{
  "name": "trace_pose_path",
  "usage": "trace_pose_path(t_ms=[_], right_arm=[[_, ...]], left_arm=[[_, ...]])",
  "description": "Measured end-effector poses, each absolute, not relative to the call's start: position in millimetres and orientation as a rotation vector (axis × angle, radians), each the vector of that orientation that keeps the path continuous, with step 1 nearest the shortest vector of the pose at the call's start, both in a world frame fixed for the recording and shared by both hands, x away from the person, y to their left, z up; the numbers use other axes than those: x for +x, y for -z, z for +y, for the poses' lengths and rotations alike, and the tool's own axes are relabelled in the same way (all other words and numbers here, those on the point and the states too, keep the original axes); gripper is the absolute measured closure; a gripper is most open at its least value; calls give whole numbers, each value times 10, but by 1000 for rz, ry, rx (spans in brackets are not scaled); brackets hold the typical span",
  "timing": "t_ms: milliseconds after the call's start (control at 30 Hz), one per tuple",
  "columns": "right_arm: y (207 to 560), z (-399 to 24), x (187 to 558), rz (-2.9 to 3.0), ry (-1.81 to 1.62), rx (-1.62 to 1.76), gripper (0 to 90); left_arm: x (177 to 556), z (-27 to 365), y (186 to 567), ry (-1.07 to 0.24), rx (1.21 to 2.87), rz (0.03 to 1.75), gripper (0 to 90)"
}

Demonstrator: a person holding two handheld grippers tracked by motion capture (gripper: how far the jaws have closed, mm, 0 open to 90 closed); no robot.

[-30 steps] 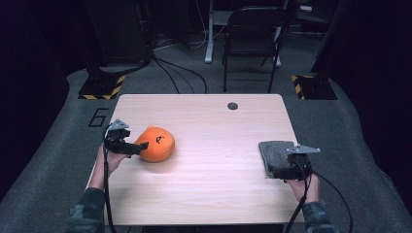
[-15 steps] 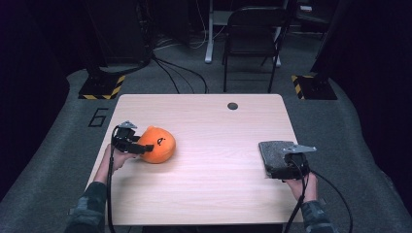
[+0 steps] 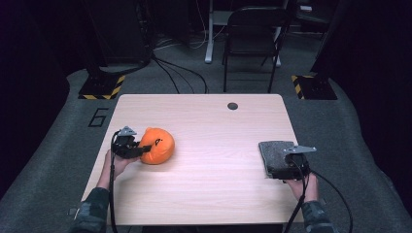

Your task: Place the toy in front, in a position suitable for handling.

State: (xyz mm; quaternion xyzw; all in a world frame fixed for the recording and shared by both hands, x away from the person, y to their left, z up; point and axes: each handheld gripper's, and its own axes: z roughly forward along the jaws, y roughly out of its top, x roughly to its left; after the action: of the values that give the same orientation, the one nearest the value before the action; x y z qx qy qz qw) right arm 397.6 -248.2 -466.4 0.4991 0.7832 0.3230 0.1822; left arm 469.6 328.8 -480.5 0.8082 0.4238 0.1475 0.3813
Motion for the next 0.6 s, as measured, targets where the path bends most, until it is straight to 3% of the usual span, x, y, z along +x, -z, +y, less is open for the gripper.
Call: trace_pose_path(t_ms=[333,600], right_arm=[[4677,-2535,3977,2205,-911,1416,95],[4674,-2551,3987,2200,-902,1420,98]], left_arm=[[4507,3355,4768,-362,1947,1015,709],[4358,3347,4525,-405,1859,955,714]])
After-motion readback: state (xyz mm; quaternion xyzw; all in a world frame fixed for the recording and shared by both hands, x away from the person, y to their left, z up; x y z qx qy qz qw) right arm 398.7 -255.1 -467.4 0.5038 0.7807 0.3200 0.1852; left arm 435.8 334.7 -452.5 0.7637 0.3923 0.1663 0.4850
